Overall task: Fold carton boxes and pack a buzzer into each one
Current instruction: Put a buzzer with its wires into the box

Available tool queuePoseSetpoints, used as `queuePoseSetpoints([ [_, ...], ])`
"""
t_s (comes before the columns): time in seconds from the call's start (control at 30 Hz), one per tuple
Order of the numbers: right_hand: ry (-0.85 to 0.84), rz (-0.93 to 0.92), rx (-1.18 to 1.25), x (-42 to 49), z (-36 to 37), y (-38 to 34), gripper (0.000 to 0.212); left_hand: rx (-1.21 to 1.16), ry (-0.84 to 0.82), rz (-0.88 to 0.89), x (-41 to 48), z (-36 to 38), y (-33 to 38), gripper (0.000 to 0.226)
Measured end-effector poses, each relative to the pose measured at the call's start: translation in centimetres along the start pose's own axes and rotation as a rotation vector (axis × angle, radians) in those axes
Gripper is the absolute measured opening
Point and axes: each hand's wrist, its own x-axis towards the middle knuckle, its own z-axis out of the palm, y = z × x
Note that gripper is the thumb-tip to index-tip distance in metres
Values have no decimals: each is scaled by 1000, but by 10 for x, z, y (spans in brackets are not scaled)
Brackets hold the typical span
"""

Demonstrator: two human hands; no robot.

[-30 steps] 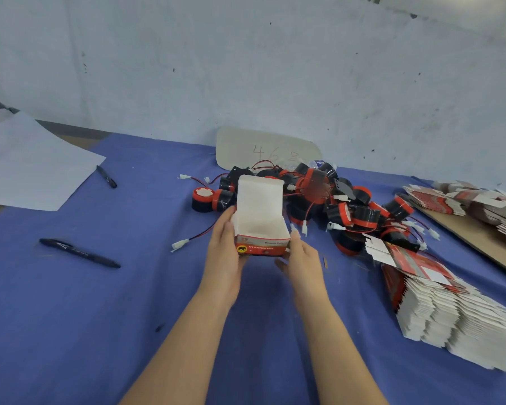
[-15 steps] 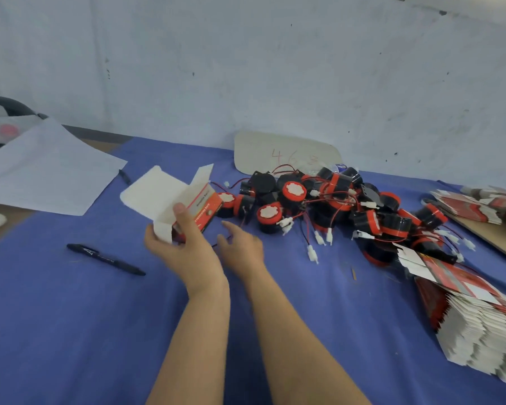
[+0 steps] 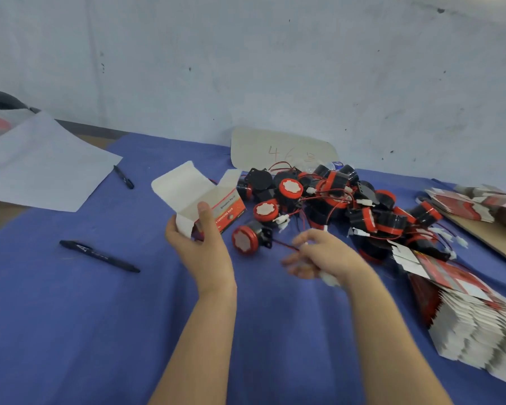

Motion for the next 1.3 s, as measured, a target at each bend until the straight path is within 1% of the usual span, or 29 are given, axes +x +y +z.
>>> queuePoseSetpoints([
  [0.07,22,73,-437,-11,-32,7,18,51,-96,-27,-5,2,-4,30],
  [0.1,73,86,-670,-12,-42,10,18,76,-137,-44,-8,2,-6,28],
  [0.13,143,71,-856,-12,-47,12,23,100,-164,-53,-10,3,-9,29],
  [0.17,205,22,-952,-12,-46,15,30,124,-179,-54,-12,3,-11,30],
  [0.2,229,-52,-953,-14,-40,15,37,149,-184,-50,-13,3,-13,31],
  [0.23,200,-140,-904,-17,-32,14,43,173,-185,-48,-13,3,-15,31],
  [0.3,84,-295,-780,-23,-18,15,51,213,-186,-56,-12,2,-17,33],
  [0.37,46,-337,-732,-27,-7,19,51,244,-187,-96,-11,1,-20,33],
  [0.4,69,-335,-726,-28,-2,23,48,256,-186,-130,-11,0,-22,35],
  [0.47,172,-366,-696,-32,7,29,41,283,-192,-183,-10,0,-25,38],
  [0.53,290,-435,-679,-36,10,33,37,334,-206,-184,-11,-1,-28,38],
  [0.57,307,-463,-672,-38,8,33,38,359,-218,-180,-11,-1,-30,38],
  [0.6,265,-474,-665,-41,6,31,42,384,-232,-174,-11,-1,-31,38],
  [0.67,46,-446,-648,-49,4,25,49,434,-256,-150,-12,-1,-31,38],
  [0.73,-144,-427,-698,-54,6,22,51,484,-276,-119,-12,-1,-32,38],
  [0.8,-219,-382,-695,-57,8,20,51,525,-286,-92,-11,-2,-31,40],
  [0.87,-267,-334,-616,-59,6,20,52,557,-293,-84,-11,-3,-30,46],
  [0.9,-293,-313,-598,-59,6,22,57,565,-297,-89,-11,-3,-29,51],
  [0.97,-305,-299,-642,-57,8,26,76,566,-299,-119,-12,-2,-28,65],
  [1.0,-290,-320,-665,-56,12,28,81,564,-302,-141,-12,-2,-28,72],
  [1.03,-262,-361,-665,-55,17,30,79,563,-310,-162,-13,-1,-28,77],
  [1.1,-173,-446,-620,-50,18,31,59,567,-338,-182,-14,-2,-29,81],
  [1.17,-5,-447,-527,-45,7,28,45,578,-378,-179,-15,-2,-29,74],
  [1.27,337,-448,-266,-39,-19,13,40,569,-439,-197,-18,1,-32,63],
  [1.3,412,-468,-210,-37,-25,6,39,569,-460,-201,-20,2,-33,62],
])
